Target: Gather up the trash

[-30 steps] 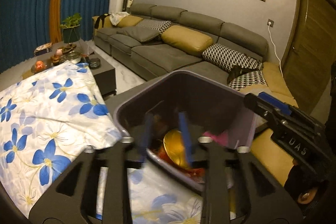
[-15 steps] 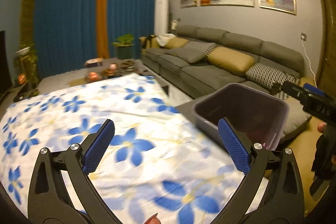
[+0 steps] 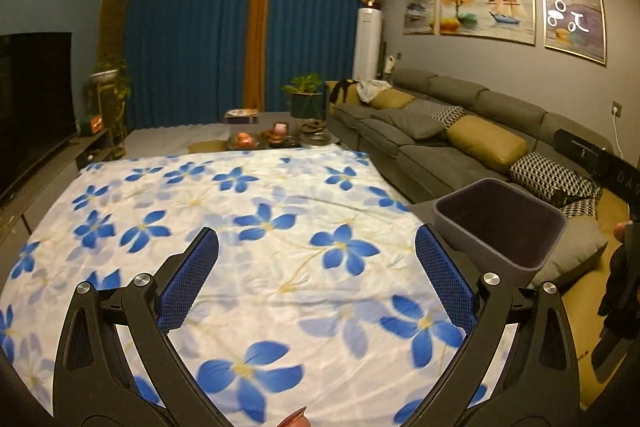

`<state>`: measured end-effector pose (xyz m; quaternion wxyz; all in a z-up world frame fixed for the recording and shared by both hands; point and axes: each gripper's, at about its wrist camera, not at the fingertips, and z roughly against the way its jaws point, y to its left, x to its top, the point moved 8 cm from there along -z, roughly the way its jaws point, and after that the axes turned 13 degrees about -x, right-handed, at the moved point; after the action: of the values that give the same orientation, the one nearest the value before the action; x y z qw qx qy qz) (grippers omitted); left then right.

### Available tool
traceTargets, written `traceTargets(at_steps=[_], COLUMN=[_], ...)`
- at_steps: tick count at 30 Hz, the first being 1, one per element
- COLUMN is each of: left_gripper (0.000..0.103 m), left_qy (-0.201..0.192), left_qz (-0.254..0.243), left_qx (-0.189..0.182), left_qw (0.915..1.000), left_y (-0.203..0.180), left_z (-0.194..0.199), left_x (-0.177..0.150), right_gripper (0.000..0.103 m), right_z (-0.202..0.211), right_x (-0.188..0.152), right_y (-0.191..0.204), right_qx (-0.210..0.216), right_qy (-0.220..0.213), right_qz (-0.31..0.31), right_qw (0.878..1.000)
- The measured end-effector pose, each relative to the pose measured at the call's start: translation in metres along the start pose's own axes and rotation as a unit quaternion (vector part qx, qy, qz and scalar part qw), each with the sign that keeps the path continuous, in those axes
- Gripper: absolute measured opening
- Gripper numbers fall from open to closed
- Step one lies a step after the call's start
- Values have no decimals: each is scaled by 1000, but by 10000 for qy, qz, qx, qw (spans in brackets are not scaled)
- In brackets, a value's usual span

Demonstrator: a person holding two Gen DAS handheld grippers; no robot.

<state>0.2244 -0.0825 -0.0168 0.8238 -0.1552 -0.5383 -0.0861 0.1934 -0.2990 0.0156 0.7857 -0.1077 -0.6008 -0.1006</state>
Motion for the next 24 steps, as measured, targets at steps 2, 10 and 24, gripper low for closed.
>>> traceTargets(at_steps=[2,10,24], left_gripper=[97,97,97], left_qy=[-39,-208,-89], left_qz=[40,75,184], left_qx=[78,376,298], left_qw=[10000,9990,9993], left_y=[10,35,46], left_z=[14,56,66], left_x=[-3,-15,-34], right_gripper=[97,97,97], right_z=[7,29,48], right_x=[-7,-35,-68], right_y=[13,49,60], right_qx=[65,186,-53], right_qy=[31,179,189], right_qz=[30,31,94], right_qw=[10000,9997,9998])
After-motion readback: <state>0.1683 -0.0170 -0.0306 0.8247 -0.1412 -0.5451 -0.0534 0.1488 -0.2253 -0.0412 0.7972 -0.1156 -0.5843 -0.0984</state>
